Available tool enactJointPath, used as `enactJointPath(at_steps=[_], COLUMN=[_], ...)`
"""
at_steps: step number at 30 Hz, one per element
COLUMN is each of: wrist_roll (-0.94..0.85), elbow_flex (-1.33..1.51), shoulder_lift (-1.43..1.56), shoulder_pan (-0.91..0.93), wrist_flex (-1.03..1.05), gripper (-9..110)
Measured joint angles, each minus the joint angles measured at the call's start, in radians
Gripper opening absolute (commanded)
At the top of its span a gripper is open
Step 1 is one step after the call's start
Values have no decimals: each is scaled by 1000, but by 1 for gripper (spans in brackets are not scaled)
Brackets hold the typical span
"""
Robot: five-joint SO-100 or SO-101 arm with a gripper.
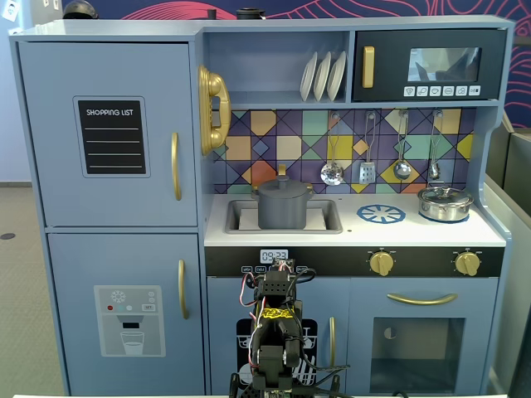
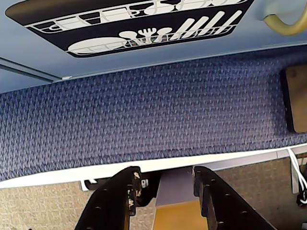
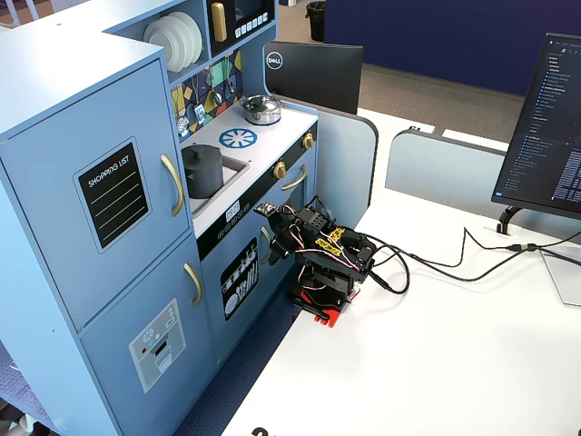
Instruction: Take off the lid from the gray recipient and place it on the counter
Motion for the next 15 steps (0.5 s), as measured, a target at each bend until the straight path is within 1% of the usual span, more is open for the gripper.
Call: enactJointPath(at_steps=[5, 12, 15], wrist_roll=[-5, -6, 37], elbow_flex=[0, 2, -14], shoulder_lift=[0, 0, -11], shoulder_pan=[61, 74, 71], wrist_flex=[0, 0, -31], gripper=[0, 0, 0])
